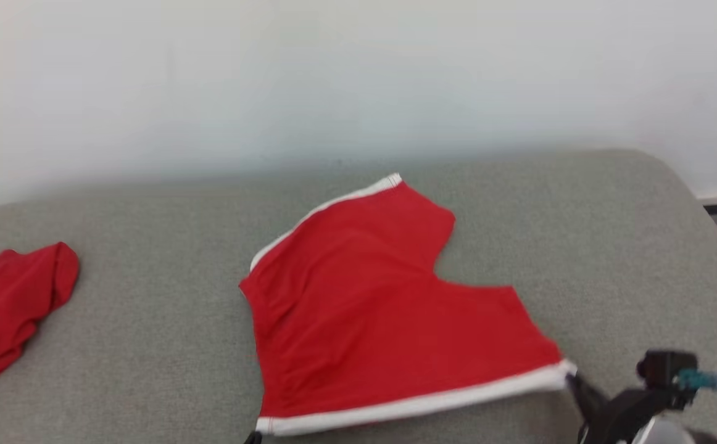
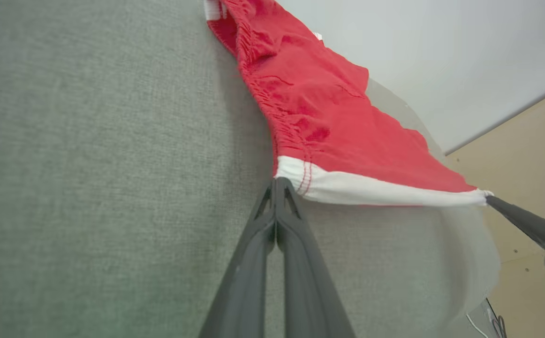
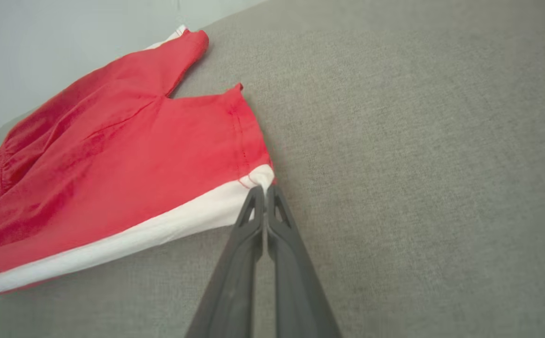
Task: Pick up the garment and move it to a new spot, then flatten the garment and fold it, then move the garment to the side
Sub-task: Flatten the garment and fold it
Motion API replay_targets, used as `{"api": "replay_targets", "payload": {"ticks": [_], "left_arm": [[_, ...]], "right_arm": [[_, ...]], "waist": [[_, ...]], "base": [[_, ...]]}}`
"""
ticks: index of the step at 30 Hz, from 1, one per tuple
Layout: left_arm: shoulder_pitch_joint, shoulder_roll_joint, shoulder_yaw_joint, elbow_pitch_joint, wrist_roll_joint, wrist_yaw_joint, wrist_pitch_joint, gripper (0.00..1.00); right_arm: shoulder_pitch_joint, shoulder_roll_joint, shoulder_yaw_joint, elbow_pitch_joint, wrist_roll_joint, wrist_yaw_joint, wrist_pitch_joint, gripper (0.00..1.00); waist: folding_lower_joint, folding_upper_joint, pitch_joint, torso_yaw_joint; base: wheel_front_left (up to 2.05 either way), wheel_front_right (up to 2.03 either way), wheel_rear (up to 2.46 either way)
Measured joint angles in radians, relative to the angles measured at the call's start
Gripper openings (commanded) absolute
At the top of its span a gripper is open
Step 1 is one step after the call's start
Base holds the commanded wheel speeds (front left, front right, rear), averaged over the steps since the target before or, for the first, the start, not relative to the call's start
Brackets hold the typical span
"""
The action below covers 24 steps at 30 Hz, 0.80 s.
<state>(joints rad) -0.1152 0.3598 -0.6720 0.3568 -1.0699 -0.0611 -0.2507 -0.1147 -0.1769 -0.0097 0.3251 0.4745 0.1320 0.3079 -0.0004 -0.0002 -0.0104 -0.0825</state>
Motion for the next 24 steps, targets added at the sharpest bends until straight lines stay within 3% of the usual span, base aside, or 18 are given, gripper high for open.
{"api": "replay_targets", "payload": {"ticks": [7, 13, 17, 24], "left_arm": [[0.132, 0.017, 0.027, -0.073, -0.001, 0.031, -0.008, 0.0], [0.165, 0.019, 0.032, -0.148, 0.033, 0.043, -0.009, 0.0], [0.089, -0.006, 0.034, -0.142, 0.062, 0.063, -0.008, 0.0], [-0.1, -0.085, 0.018, -0.066, 0.093, 0.07, 0.029, 0.0]], "right_arm": [[0.226, 0.026, -0.046, -0.264, -0.038, 0.0, 0.239, 0.0], [0.272, 0.021, -0.091, -0.436, -0.071, 0.0, 0.255, 0.0], [0.16, -0.001, -0.067, -0.411, -0.105, 0.0, 0.24, 0.0], [-0.121, -0.039, -0.016, -0.211, -0.163, 0.0, 0.214, 0.0]], "waist": [[0.0, 0.0, -0.048, 0.017], [0.0003, 0.0002, -0.043, 0.026], [0.0004, 0.0002, -0.03, 0.039], [0.0005, 0.0002, 0.004, 0.085]], "base": [[0.0, 0.0, 0.0], [0.0, 0.0, 0.0], [0.0, 0.0, 0.0], [0.0, 0.0, 0.0]]}}
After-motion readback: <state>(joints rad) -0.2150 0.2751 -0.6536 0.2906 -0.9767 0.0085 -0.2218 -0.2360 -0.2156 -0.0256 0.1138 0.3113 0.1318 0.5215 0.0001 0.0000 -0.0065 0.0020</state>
